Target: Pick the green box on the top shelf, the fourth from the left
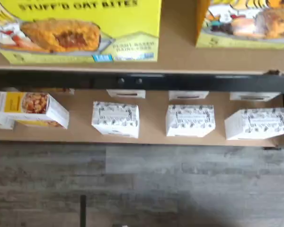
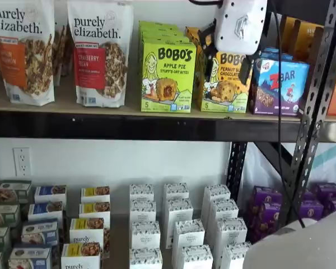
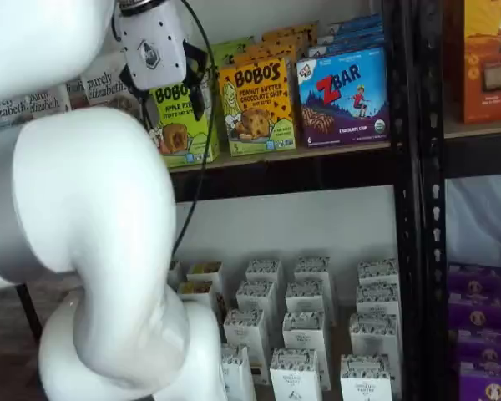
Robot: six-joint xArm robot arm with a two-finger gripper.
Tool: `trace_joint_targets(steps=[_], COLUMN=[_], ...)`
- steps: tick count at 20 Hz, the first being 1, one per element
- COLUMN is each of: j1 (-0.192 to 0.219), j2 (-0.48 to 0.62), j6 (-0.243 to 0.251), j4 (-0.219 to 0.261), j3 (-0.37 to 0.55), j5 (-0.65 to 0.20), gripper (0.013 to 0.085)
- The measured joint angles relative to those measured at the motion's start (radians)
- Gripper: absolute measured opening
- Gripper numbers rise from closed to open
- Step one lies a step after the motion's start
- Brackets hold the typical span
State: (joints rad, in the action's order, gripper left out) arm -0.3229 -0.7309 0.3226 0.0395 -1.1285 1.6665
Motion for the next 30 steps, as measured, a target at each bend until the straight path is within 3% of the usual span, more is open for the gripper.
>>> trace_joint_targets(steps=[18, 30], j1=[-0.019, -0.062], j2=[0.136, 0.262], j6=[0.013, 0.058], j4=[-0.023, 0.032], j3=[-0.106, -0.196], j5=[-0.183, -0.245], gripper=[0.085, 0.085])
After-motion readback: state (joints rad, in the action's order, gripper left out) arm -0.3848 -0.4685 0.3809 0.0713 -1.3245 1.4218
